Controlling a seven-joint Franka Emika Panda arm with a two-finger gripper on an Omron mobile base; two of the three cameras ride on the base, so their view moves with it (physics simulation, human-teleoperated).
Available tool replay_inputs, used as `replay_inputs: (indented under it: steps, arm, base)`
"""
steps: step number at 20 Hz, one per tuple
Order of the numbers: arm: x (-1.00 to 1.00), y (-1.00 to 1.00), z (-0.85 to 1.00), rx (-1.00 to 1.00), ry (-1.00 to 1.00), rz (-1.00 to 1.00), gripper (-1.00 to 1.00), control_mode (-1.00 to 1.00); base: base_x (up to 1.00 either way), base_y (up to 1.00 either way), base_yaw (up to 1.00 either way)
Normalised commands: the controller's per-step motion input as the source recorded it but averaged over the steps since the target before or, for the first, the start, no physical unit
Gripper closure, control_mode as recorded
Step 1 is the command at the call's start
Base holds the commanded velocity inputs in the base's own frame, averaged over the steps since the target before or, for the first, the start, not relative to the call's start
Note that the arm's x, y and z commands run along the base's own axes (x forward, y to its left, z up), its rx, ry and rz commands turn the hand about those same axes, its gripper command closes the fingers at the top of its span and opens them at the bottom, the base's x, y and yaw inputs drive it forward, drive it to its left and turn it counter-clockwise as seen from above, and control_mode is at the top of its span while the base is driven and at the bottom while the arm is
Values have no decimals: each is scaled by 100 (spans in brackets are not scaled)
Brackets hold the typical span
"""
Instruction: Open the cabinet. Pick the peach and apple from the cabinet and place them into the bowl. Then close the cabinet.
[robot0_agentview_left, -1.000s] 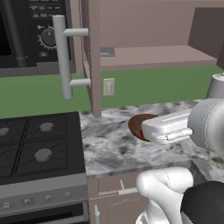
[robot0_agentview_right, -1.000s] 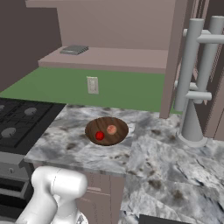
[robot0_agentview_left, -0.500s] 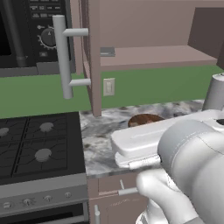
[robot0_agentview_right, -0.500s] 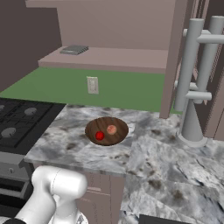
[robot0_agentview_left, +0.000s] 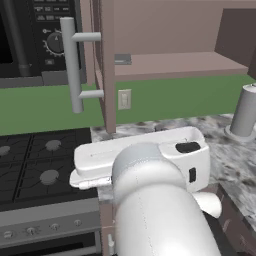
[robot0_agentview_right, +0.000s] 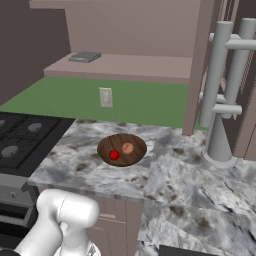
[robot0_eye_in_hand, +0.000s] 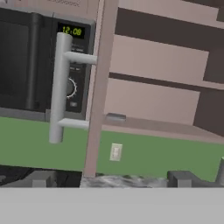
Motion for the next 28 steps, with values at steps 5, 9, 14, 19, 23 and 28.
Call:
replay_inputs:
  steps: [5,9,14,19,23,28]
  arm:
    - [28,34,0,0,-21,-3,-100,-100]
    - [29,26,0,0,-26,-2,-100,-100]
    - [45,14,0,0,-16,-3,-100,-100]
    - [47,8,0,0,-1,-7,-100,-100]
    - [40,15,0,0,0,-12,-100,-100]
    - [32,24,0,-2,0,-14,-100,-100]
  base:
    - [0,0,0]
    - [0,0,0]
    - [0,0,0]
    - [0,0,0]
    - [0,0,0]
    - [0,0,0]
